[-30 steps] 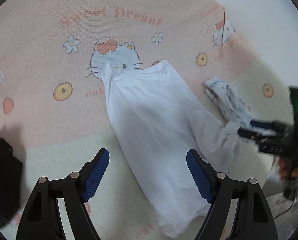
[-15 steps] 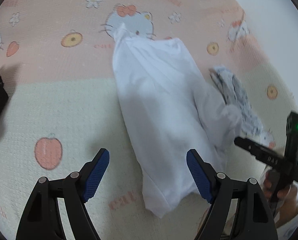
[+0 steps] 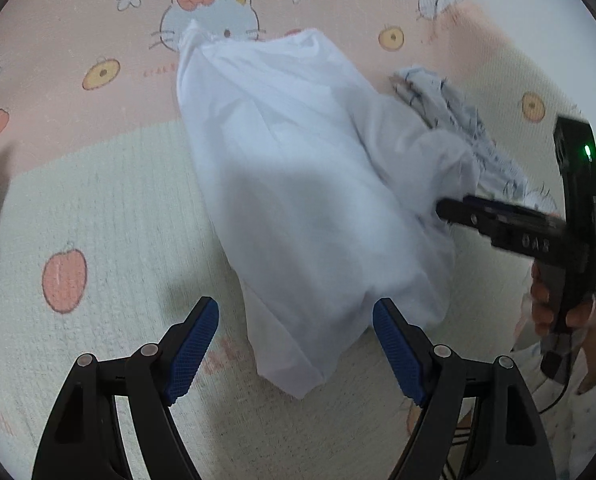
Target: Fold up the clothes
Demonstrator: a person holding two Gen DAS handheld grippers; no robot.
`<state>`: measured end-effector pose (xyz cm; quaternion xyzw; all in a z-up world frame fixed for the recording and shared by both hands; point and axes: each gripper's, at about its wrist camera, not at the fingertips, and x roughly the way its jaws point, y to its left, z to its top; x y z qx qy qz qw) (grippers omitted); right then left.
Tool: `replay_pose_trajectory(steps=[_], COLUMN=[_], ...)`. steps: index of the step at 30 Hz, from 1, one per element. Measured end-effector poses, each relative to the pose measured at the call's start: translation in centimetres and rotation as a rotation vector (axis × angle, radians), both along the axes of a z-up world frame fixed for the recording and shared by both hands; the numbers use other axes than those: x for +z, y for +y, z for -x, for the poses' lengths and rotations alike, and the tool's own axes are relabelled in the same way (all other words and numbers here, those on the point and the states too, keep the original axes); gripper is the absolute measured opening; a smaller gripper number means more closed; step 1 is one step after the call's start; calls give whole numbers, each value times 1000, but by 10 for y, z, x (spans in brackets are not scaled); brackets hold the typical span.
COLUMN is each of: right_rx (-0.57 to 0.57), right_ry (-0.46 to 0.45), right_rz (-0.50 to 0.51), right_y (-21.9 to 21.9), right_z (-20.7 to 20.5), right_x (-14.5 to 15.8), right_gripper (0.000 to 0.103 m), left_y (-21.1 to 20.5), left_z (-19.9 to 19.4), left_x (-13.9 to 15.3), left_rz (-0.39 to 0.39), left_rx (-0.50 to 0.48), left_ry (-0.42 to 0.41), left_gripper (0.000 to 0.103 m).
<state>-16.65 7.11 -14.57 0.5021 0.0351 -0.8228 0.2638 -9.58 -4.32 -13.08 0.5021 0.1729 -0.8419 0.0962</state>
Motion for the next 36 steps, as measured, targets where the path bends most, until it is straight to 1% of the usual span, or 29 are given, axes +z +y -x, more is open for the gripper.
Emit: replay_pose_trajectory(steps=[3,4,6,9,12,15,18,20,22,24,26,28,30,34,36], right_rx=[-3,3,-5,22,50,70,71,73,74,67,64,58,43,-11,-20], right_ry=[-23,-30,-47,-32,-16,-22,-25,-21,-20,-18,-11,-9,-15,-43,-51], right_rz=[-6,11,10,20,9,12,5,5,9,19,18,27,60,147,165], right_y=[-3,-2,-2,-5,-9,-11,-14,-13,-12,-10,-10,-10,-8,-4,-4], right_z=[5,6,9,9,7,5,4,3,3,3,3,4,6,18,22], right_x=[-9,-12,-17,-18,-17,-19,-21,-21,-21,-22,-22,-22,-23,-26,-26], right_gripper=[71,71,71,71,71,71,71,71,71,71,71,72,76,76,76], left_y=[8,11,19,28,33,39,43,43,41,35,26,20,21,33,38], left_z=[-3,-4,-7,-11,-13,-8,-5,-3,-3,-1,0,0,1,2,3], left_x=[-4,-5,-4,-4,-9,-16,-24,-29,-30,-34,-38,-39,-38,-34,-32], left_rz=[62,85,130,173,213,285,338,346,333,300,257,220,237,324,354], left_rx=[-17,-31,-75,-113,-121,-128,-132,-122,-95,-45,2,17,8,-5,-3], left_ry=[-29,-35,-21,-14,-21,-47,-65,-63,-31,-9,-7,-2,1,11,9], left_gripper=[79,79,79,79,79,79,79,79,80,87,99,102,103,103,103])
